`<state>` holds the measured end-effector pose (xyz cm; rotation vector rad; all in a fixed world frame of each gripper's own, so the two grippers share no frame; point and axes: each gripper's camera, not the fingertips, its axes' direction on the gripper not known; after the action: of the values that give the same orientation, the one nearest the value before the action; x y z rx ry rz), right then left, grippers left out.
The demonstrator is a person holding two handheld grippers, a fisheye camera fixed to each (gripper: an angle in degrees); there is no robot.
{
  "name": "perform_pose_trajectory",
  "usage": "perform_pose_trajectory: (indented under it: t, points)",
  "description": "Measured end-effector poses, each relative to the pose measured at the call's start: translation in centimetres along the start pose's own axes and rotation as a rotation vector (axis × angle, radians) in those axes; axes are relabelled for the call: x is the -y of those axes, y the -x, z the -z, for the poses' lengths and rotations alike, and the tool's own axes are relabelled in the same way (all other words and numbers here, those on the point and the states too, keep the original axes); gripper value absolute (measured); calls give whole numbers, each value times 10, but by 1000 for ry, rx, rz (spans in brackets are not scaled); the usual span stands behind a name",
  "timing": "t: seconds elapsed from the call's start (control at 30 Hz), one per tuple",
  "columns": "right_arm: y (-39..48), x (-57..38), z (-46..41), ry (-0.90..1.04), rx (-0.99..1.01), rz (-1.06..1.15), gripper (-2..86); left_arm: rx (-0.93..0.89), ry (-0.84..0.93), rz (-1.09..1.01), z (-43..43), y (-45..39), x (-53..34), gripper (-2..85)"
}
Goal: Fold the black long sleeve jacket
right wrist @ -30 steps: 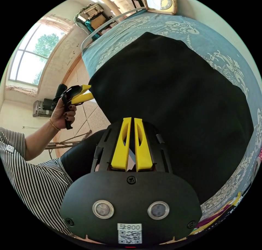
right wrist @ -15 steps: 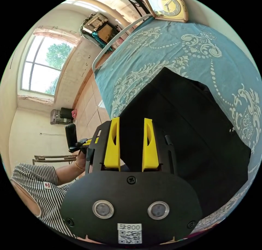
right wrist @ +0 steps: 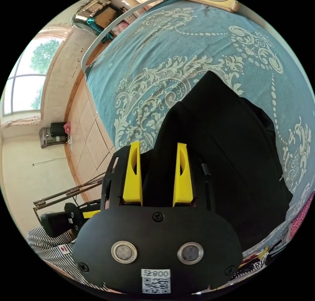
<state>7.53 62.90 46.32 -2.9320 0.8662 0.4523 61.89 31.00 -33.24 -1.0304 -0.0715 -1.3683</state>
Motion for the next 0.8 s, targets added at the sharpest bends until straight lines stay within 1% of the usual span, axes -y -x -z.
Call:
perform_pose_trajectory:
  t: [0.17,0.27,0.33,0.4,0.47,0.6,0.7,0.8]
  points:
    - [-10,7,-17,57,-72,11,111,89,26,-115,6,-62,25,75]
    - [-21,1,-21,62,-122,35,64,108,31,-152,10,-92,36,74]
    - [-29,-6,-19,62,-120,59,47,110,28,-169,14,-109,43,73]
    - [-42,-14,-15,49,-69,59,40,113,25,-193,18,-127,50,73]
    - [-64,-28,-8,21,29,49,34,121,15,-233,25,-155,61,72]
    - [-90,-61,10,-37,92,90,30,116,-16,-309,35,-199,79,72]
    - [-119,-99,31,-103,146,111,28,106,-42,-400,43,-240,96,72]
    - [-163,-144,50,-179,243,93,27,72,-66,-485,47,-282,116,71]
